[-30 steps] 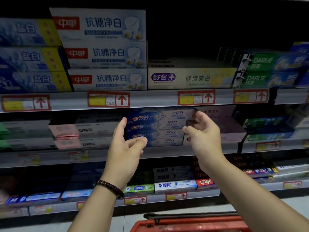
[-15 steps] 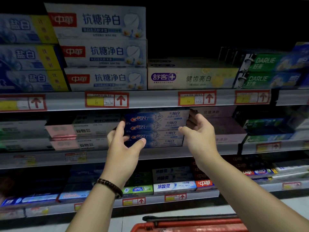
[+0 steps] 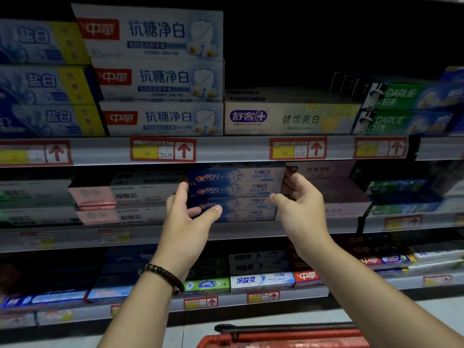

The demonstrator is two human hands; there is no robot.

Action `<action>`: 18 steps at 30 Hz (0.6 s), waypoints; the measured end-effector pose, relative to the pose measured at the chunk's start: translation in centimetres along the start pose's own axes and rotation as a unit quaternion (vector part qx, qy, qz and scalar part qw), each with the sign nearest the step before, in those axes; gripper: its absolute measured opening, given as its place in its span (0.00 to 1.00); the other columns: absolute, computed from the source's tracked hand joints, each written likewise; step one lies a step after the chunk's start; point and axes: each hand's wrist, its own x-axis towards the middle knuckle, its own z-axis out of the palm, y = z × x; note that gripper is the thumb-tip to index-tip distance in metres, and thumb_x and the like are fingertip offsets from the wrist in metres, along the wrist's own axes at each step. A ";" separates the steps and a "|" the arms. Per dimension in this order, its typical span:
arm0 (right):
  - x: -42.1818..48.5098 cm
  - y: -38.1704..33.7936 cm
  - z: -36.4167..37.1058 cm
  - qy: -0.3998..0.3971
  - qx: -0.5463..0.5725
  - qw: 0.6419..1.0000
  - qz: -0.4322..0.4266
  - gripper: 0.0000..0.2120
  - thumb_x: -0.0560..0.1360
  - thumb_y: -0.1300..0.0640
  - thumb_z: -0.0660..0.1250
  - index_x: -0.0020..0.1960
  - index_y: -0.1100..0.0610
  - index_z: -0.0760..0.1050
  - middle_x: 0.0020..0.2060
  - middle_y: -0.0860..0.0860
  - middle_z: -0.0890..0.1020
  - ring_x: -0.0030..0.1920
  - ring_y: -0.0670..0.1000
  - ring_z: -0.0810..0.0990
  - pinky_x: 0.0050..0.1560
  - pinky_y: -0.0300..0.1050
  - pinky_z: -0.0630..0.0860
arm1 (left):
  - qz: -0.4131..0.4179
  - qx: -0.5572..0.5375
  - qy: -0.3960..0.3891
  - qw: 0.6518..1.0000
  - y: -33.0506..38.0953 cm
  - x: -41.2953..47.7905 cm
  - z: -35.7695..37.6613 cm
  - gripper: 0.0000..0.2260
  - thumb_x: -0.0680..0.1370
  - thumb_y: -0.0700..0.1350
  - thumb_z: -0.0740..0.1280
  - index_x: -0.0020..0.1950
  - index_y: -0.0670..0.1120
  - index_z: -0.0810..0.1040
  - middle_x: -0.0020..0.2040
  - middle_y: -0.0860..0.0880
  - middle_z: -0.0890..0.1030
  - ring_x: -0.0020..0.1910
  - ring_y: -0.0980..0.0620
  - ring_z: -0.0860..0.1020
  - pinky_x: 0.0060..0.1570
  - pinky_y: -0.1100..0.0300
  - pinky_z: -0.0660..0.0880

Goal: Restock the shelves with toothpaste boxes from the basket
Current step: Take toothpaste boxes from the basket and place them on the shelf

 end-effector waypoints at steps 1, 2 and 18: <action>0.0 0.0 0.0 -0.001 -0.006 1.000 0.008 0.21 0.80 0.68 0.69 0.65 0.47 0.72 0.46 0.32 0.74 0.39 0.21 0.75 0.38 0.20 0.71 | -0.001 0.003 -0.001 1.000 0.0 0.0 0.0 0.41 0.79 0.48 0.74 0.85 0.56 0.52 0.74 0.60 0.62 0.67 0.54 0.74 0.69 0.44 0.75; -0.1 -0.1 0.0 -0.001 -0.010 1.000 0.014 0.20 0.80 0.69 0.69 0.62 0.46 0.71 0.45 0.32 0.74 0.38 0.21 0.75 0.38 0.20 0.71 | 0.000 0.006 -0.001 1.000 0.1 0.0 0.0 0.41 0.79 0.48 0.74 0.85 0.55 0.52 0.72 0.61 0.61 0.67 0.53 0.74 0.69 0.44 0.75; -0.1 -0.2 0.1 -0.011 -0.014 1.000 0.021 0.21 0.82 0.72 0.62 0.62 0.47 0.75 0.34 0.19 0.77 0.54 0.26 0.65 0.60 0.34 0.72 | 0.003 -0.012 -0.018 1.000 0.3 0.0 0.4 0.46 0.74 0.53 0.77 0.85 0.54 0.52 0.72 0.62 0.62 0.69 0.54 0.72 0.69 0.44 0.75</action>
